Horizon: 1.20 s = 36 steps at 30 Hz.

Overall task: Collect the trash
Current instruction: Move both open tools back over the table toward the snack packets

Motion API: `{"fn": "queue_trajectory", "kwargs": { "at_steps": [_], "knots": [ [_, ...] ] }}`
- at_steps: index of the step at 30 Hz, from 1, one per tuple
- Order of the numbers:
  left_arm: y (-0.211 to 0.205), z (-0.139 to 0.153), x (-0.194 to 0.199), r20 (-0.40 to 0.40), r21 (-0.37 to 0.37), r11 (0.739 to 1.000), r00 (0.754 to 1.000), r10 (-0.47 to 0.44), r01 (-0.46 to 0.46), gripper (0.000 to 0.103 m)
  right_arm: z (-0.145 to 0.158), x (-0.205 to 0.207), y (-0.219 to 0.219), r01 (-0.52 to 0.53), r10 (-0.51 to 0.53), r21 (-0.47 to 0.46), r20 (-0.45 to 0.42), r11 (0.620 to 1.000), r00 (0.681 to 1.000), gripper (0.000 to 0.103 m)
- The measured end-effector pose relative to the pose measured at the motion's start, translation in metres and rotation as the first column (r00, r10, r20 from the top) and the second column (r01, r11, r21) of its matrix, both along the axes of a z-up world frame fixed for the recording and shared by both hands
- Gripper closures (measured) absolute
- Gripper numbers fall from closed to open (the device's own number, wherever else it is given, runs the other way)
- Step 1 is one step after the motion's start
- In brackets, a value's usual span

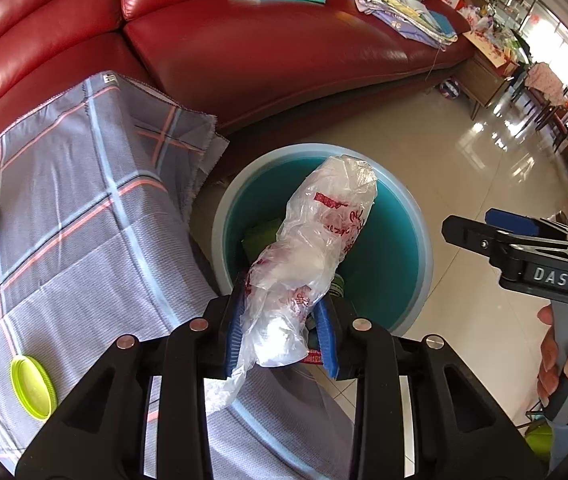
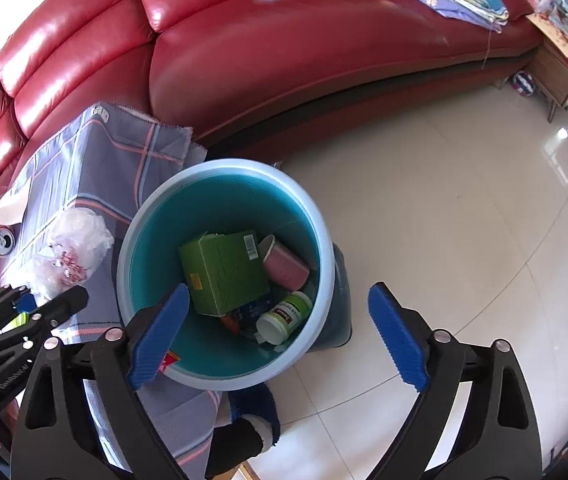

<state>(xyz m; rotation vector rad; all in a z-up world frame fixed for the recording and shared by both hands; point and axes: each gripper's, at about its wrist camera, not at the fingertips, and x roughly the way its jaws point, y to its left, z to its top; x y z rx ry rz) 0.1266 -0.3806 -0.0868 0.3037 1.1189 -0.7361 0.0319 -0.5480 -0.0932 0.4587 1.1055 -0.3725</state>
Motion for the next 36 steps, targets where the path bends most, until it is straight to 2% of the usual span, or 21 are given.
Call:
{"fn": "queue_trajectory", "kwargs": {
  "at_steps": [2, 3, 4, 5, 6, 7, 9, 11, 16, 36],
  "knots": [
    [-0.004, -0.002, 0.000, -0.004, 0.000, 1.000, 1.000, -0.008, 0.008, 0.069, 0.002, 0.000, -0.001, 0.005, -0.005, 0.000, 0.002, 1.000, 1.000, 0.009],
    [-0.006, -0.003, 0.000, -0.002, -0.001, 1.000, 1.000, -0.013, 0.013, 0.064, 0.003, 0.000, -0.001, 0.009, -0.009, -0.002, 0.004, 1.000, 1.000, 0.009],
    [-0.008, -0.003, -0.001, 0.000, 0.001, 1.000, 1.000, -0.017, 0.017, 0.054, 0.004, 0.001, -0.002, 0.011, -0.011, -0.004, 0.006, 1.000, 1.000, 0.008],
    [-0.010, -0.003, -0.002, 0.006, -0.001, 1.000, 1.000, -0.022, 0.022, 0.047, 0.005, 0.000, -0.002, 0.013, -0.013, -0.007, 0.008, 1.000, 1.000, 0.008],
    [-0.011, -0.002, -0.004, 0.020, -0.001, 1.000, 0.999, -0.025, 0.025, 0.034, 0.007, 0.001, -0.002, 0.015, -0.015, -0.012, 0.008, 1.000, 1.000, 0.008],
    [-0.010, 0.000, -0.006, 0.034, -0.001, 1.000, 0.999, -0.024, 0.024, 0.027, 0.008, 0.001, -0.002, 0.017, -0.017, -0.017, 0.008, 1.000, 1.000, 0.007],
    [-0.009, 0.003, -0.009, 0.051, -0.007, 0.999, 0.998, -0.031, 0.032, 0.024, 0.009, -0.001, -0.002, 0.018, -0.018, -0.019, 0.008, 1.000, 1.000, 0.007],
    [-0.008, 0.003, -0.009, 0.048, -0.001, 1.000, 0.998, -0.028, 0.028, 0.016, 0.010, -0.001, -0.002, 0.021, -0.021, -0.022, 0.005, 1.000, 1.000, 0.007],
    [0.002, 0.007, -0.008, 0.052, 0.001, 1.000, 0.999, -0.003, 0.003, 0.010, 0.012, 0.000, 0.002, 0.018, -0.018, -0.024, -0.003, 1.000, 1.000, 0.005],
    [0.053, 0.028, -0.016, 0.057, -0.033, 0.998, 0.997, 0.052, -0.050, 0.010, 0.034, 0.005, 0.046, -0.040, 0.039, -0.036, -0.021, 0.999, 0.999, 0.004]
  ]
}}
